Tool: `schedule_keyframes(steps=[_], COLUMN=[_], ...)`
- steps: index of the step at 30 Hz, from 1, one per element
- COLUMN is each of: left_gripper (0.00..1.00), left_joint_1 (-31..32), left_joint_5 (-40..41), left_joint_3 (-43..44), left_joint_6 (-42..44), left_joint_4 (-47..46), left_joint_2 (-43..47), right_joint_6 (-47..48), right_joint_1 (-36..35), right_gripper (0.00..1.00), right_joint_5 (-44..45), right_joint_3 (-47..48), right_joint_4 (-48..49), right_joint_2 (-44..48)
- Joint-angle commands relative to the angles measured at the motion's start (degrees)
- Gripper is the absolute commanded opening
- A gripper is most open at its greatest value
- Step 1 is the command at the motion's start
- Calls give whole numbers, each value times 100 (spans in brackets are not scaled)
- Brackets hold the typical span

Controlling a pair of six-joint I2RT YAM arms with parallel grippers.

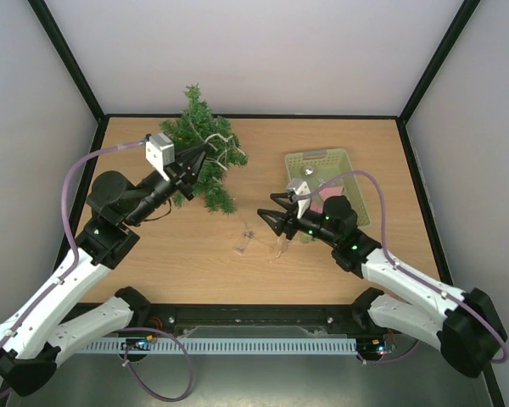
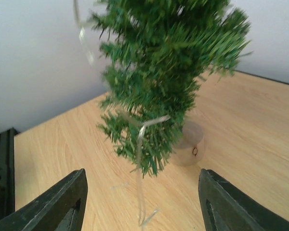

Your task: Decorate the small christmas tree

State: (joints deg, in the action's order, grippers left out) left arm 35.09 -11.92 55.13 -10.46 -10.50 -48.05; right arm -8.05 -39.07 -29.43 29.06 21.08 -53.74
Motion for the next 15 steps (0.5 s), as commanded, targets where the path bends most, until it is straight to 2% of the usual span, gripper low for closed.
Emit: schedule_keyframes(steps=[1, 9, 12, 15], left_gripper=[3, 2, 3, 2], left_joint_1=[22, 15, 16, 15], left_joint_5=[88, 92, 115, 157], left_joint_3=[-118, -198, -244, -228], left_joint_6=[-154, -166, -205, -187], left_joint_4=[-198, -254, -289, -248], left_joint_2=[93, 113, 128, 151], right_joint_6=[457, 539, 406, 344], right_joint_1=[-315, -854, -889, -908], right_gripper=[62, 61, 51, 48], right_joint_5=[27, 936, 954, 832], right_joint_3=[-156, 108, 176, 298], right_joint_4=[973, 1607, 2033, 2180], right_joint_2=[-509, -1985, -2360, -2665])
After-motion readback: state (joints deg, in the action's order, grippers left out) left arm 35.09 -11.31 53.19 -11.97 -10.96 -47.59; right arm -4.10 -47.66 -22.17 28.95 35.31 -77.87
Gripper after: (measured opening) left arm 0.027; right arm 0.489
